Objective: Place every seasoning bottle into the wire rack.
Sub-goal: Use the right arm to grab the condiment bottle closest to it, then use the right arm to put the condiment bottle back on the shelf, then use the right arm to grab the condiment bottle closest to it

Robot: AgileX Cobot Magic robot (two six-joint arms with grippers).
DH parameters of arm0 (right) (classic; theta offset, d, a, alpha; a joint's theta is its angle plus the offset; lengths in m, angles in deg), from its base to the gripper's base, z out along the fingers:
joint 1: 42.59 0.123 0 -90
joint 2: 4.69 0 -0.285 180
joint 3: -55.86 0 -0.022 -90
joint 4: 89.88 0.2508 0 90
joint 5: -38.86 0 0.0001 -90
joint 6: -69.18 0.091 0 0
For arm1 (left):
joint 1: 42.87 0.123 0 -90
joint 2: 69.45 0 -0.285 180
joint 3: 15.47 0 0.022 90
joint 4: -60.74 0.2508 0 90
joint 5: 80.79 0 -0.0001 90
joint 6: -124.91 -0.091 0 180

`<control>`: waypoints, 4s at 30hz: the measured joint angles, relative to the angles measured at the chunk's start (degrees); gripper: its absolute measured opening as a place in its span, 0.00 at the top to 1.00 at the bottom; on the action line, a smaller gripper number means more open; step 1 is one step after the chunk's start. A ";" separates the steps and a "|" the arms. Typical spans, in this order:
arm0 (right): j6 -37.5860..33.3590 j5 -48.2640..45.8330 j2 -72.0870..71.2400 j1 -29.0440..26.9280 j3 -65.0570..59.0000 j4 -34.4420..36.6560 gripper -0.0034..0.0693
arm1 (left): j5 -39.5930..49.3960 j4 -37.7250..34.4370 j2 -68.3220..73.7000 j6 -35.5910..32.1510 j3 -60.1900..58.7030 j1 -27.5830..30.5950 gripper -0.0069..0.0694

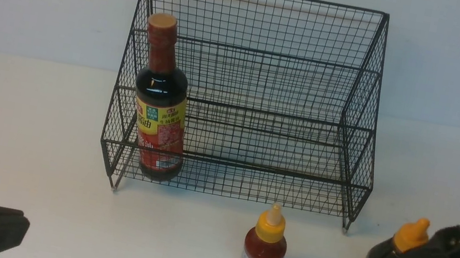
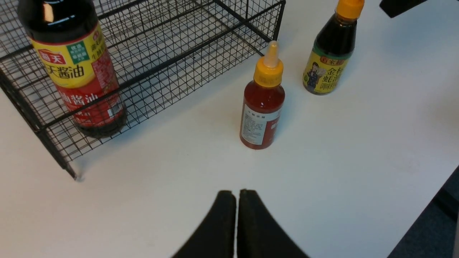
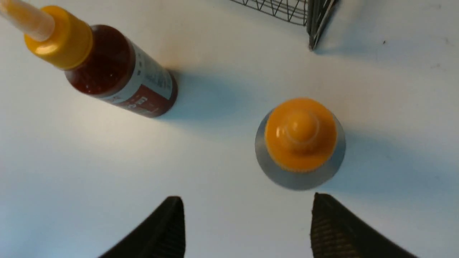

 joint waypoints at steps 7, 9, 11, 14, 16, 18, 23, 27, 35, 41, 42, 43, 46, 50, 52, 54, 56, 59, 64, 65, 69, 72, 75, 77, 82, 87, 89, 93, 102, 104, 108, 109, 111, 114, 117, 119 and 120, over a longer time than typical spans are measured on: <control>4.73 5.70 7.32 1.80 0.48 -6.05 0.32 | -0.04 0.00 -0.06 -0.27 0.00 -0.07 0.92; 4.99 7.44 8.67 1.79 0.48 -6.29 0.33 | -0.23 0.00 -0.06 -0.27 0.00 -0.82 0.92; 5.15 8.34 9.64 1.79 0.48 -6.29 0.36 | -0.23 0.00 -0.06 -0.32 0.00 -1.80 0.92; 5.33 7.53 10.54 1.79 0.68 -6.01 0.51 | -0.28 0.00 -0.06 -0.37 0.00 -3.07 0.92; 5.33 6.88 10.55 1.79 0.90 -5.94 0.54 | -0.28 0.00 -0.06 -0.37 0.00 -3.27 0.92; 5.00 5.56 10.43 1.79 1.27 -6.02 0.54 | -0.28 0.05 -0.10 -0.37 0.00 -3.39 0.92; 4.33 -4.17 8.48 1.79 6.63 -6.40 0.54 | -0.28 0.11 -0.10 -0.37 0.00 -4.19 0.92; 4.26 -12.06 6.25 1.79 17.28 -6.12 0.54 | -0.28 0.11 -0.10 -0.37 0.00 -4.88 0.92; -3.85 -8.36 9.94 1.79 28.94 3.73 0.54 | -0.28 0.16 -0.10 -0.37 0.00 -5.05 0.92; -11.12 -5.38 19.44 1.80 32.12 6.24 0.54 | -0.21 0.16 -0.10 -0.37 0.00 -5.05 0.92; -12.54 -3.67 21.19 1.80 33.03 6.66 0.54 | -0.15 0.16 -0.10 -0.37 0.00 -5.05 0.92; -12.91 -3.52 21.35 1.80 33.18 6.71 0.54 | -0.15 0.16 -0.10 -0.37 0.00 -5.05 0.92; -14.82 -2.26 23.53 1.80 33.54 6.15 0.54 | -0.09 0.16 -0.10 -0.37 0.00 -5.05 0.92; -15.54 -2.46 27.07 1.80 33.43 4.80 0.54 | 0.02 0.22 -0.10 -0.37 0.00 -5.05 0.92; -15.59 -2.34 28.17 1.80 33.43 4.73 0.54 | 0.26 0.22 -0.10 -0.37 0.00 -5.05 0.92; -15.61 -2.22 29.03 1.80 33.43 4.73 0.54 | 0.38 0.22 -0.10 -0.37 0.00 -5.05 0.92; -15.65 -1.99 30.03 1.80 33.43 4.73 0.54 | 0.42 0.22 -0.10 -0.37 0.00 -5.05 0.92; -15.65 -1.87 30.91 1.80 33.43 4.73 0.54 | 0.58 0.22 -0.10 -0.37 0.00 -5.05 0.92; -15.60 -1.83 31.70 1.80 33.43 4.73 0.54 | 0.86 0.22 -0.10 -0.37 0.00 -5.05 0.92; -15.60 -1.83 31.70 1.80 33.43 4.73 0.54 | 0.86 0.22 -0.10 -0.37 0.00 -5.05 0.92; -15.60 -1.83 31.70 1.80 33.43 4.73 0.54 | 0.86 0.22 -0.10 -0.42 0.00 -5.05 0.92; -15.60 -1.83 31.70 1.80 33.43 4.78 0.51 | 0.88 0.22 -0.10 -0.42 0.00 -5.05 0.92; -15.60 -1.29 31.70 1.80 33.48 5.44 0.45 | 0.88 0.22 -0.10 -0.42 0.00 -5.05 0.92; -15.60 -1.40 31.70 1.80 33.80 5.44 0.41 | 0.99 0.22 -0.10 -0.42 0.00 -5.05 0.92; -13.43 -4.84 31.70 1.80 37.37 4.68 0.36 | 1.12 0.47 -0.10 -0.42 0.00 -5.05 0.92; -6.58 -13.02 31.70 1.80 46.06 -0.29 0.36 | 1.24 0.64 -0.10 -0.42 0.00 -5.05 0.92; -0.92 -13.32 31.13 1.80 49.34 -3.65 0.36 | 1.31 0.64 -0.10 -0.42 0.00 -5.05 0.92; 11.15 -13.71 26.96 1.80 51.32 -8.53 0.36 | 1.31 1.15 -0.10 -0.42 0.00 -5.05 0.92; 10.25 -14.21 11.99 6.63 35.03 5.00 0.36 | 1.31 1.67 -0.10 -0.42 0.00 -5.05 0.92; 9.54 -14.28 10.81 10.51 30.55 7.10 0.36 | 1.31 1.67 -0.10 -0.42 0.00 -5.05 0.92; 11.58 -14.42 11.54 18.32 24.63 4.92 0.36 | 1.31 1.67 -0.10 -0.42 0.00 -5.05 0.92; 13.91 -14.42 12.76 21.12 24.01 2.06 0.36 | 1.31 1.71 -0.10 -0.42 0.00 -5.05 0.92; 17.54 -14.35 14.94 24.31 23.88 -2.94 0.36 | 1.31 1.71 -0.10 -0.42 0.00 -5.05 0.92; 21.89 -14.16 17.75 27.90 24.52 -8.48 0.36 | 1.31 1.73 -0.10 -0.42 0.00 -5.05 0.92; 24.88 -13.90 20.99 31.06 26.22 -12.88 0.36 | 1.31 1.73 -0.10 -0.42 0.00 -5.05 0.92; 25.64 -13.78 22.83 32.39 27.72 -14.10 0.34 | 1.31 1.73 -0.10 -0.42 0.00 -5.05 0.92; 25.70 -13.78 22.98 32.39 27.84 -14.11 0.34 | 1.31 1.73 -0.10 -0.42 0.00 -5.05 0.92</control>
